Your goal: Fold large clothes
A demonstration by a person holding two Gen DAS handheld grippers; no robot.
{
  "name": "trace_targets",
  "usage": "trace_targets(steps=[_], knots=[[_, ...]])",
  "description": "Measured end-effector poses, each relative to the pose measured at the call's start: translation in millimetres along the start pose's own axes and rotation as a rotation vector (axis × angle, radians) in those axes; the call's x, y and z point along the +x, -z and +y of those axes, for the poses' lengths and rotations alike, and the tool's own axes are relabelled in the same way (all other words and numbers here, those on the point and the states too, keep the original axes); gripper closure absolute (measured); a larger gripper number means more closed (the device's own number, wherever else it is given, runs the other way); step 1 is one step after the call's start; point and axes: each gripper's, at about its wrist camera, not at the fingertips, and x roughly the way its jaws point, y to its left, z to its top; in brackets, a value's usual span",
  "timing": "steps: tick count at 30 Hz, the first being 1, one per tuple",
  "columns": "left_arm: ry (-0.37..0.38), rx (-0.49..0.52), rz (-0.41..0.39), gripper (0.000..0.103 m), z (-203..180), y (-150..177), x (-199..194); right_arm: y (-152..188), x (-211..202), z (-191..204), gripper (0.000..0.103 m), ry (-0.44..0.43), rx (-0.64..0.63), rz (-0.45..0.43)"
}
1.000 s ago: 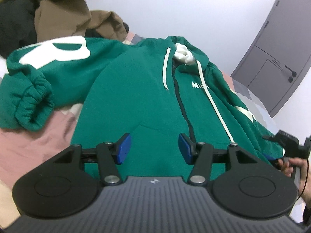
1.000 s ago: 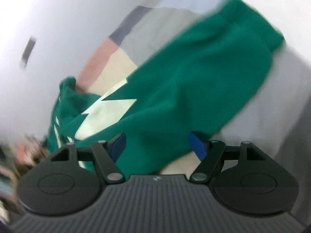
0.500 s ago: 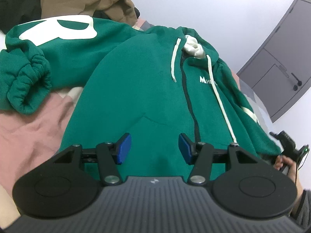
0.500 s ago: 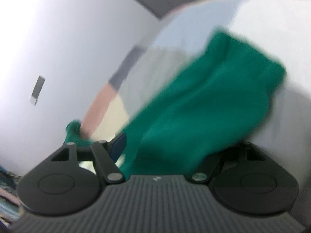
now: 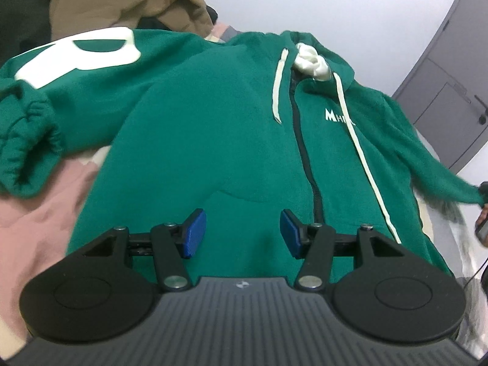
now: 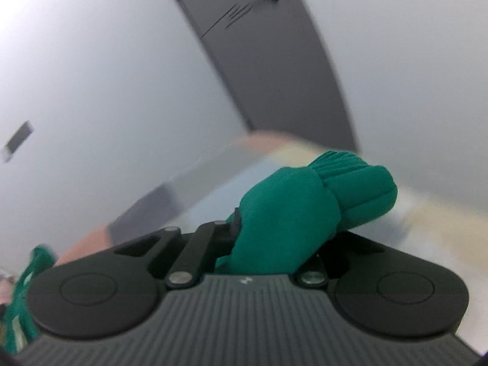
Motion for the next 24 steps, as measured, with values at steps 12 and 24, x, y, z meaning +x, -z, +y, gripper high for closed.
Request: trace_targets(steps=[12, 24], knots=[[-0.044, 0.061, 0.050, 0.043, -27.3, -24.7, 61.6, -44.5, 65.0, -7.0, 0.094, 0.100, -0.165, -0.019], [-0.010, 0.047, -0.053, 0.043, -10.3, -26.2, 25.8, -84.0, -80.3, 156.9, 0.093, -0.195, -0.447, -0.224]])
